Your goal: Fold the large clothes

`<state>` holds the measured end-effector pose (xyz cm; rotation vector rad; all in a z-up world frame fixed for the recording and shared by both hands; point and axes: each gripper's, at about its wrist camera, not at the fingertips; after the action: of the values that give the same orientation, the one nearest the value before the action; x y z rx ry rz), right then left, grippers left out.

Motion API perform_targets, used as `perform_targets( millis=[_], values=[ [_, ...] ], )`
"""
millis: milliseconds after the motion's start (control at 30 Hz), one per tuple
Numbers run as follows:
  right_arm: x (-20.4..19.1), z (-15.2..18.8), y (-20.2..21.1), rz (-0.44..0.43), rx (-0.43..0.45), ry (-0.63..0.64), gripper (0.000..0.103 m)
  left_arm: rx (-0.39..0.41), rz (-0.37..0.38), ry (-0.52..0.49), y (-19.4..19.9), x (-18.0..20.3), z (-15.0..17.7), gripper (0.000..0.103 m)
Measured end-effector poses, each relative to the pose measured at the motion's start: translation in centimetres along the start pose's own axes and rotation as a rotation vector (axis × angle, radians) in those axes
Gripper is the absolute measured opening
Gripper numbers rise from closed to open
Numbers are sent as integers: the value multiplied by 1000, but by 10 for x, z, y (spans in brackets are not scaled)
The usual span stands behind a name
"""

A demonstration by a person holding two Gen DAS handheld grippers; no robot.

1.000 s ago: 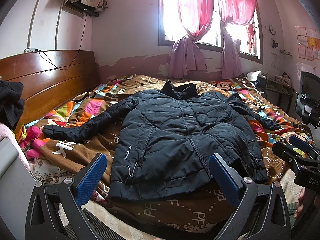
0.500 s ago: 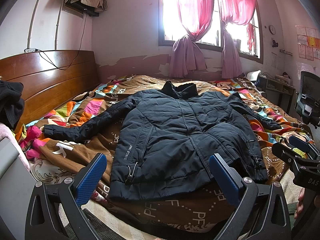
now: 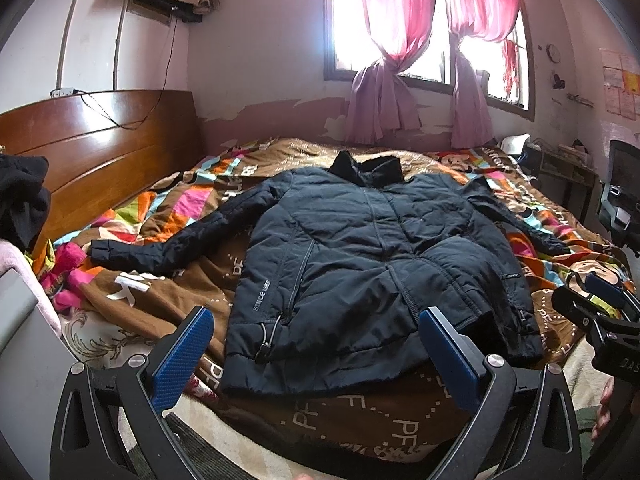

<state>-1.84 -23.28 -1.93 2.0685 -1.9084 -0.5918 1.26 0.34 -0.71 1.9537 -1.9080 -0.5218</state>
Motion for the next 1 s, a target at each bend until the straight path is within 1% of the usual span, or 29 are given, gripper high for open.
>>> perform_targets(
  millis=[167, 267, 400, 500, 700, 867, 1000],
  values=[
    [11, -1, -16, 42, -77, -32, 102, -91, -22, -21, -22, 1, -4, 103],
    [17, -3, -25, 67, -109, -57, 102, -117, -24, -30, -32, 2, -9, 103],
    [30, -8, -37, 122, -125, -79, 102, -138, -22, -30, -46, 7, -20, 103],
    [40, -15, -45, 160, -128, -95, 102, -142, -23, -30, -56, 13, -30, 103],
    [63, -31, -62, 217, -105, -126, 102, -174, -43, -52, -78, 30, -45, 103],
    [87, -45, -85, 264, -91, -123, 102, -235, -26, -84, -103, 47, -58, 103],
    [123, -59, -108, 268, -94, -198, 102, -252, -39, -131, -119, 63, -70, 103]
  ],
)
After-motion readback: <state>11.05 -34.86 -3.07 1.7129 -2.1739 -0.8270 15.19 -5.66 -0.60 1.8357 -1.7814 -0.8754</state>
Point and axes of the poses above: each gripper's, at about its wrist camera, not at the fingertips, and y roughly against the way its jaws point, x to its right, z to its underside, and after that the axes turned 1 degree about -y, right-handed
